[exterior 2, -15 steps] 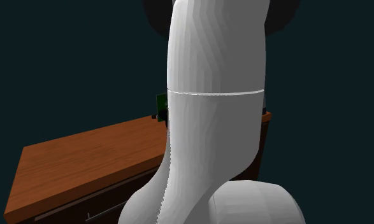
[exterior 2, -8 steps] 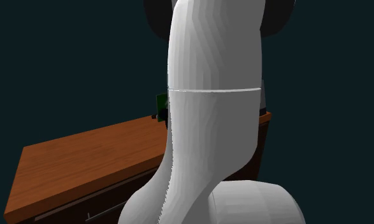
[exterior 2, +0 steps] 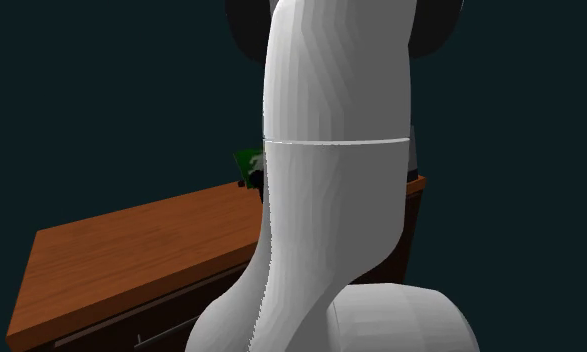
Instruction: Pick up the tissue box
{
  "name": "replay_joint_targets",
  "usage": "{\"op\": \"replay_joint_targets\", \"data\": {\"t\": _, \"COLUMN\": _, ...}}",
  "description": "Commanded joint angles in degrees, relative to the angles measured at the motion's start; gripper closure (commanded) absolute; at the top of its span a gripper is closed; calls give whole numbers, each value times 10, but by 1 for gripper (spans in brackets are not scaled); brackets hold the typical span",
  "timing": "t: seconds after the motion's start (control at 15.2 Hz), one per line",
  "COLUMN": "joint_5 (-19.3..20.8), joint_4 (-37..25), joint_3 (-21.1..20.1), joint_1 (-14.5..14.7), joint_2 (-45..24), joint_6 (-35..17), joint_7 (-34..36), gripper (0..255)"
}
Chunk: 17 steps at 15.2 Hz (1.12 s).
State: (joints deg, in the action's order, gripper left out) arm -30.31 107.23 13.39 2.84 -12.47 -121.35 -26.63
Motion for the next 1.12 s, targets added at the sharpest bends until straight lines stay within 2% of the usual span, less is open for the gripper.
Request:
{"op": "replay_joint_targets", "data": {"t": 0.0, "joint_5": 0, "joint_4": 0, "joint_3": 0, "joint_1": 0, "joint_2": 0, "joint_6": 0, "joint_7": 0, "gripper": 255}}
{"op": "replay_joint_targets", "data": {"t": 0.13, "joint_5": 0, "joint_4": 0, "joint_3": 0, "joint_1": 0, "joint_2": -1, "joint_6": 0, "joint_7": 0, "gripper": 255}}
{"op": "replay_joint_targets", "data": {"t": 1.06, "joint_5": 30, "joint_4": -65, "joint_3": 6, "joint_1": 0, "joint_2": 30, "joint_6": 86, "joint_7": 46, "gripper": 255}}
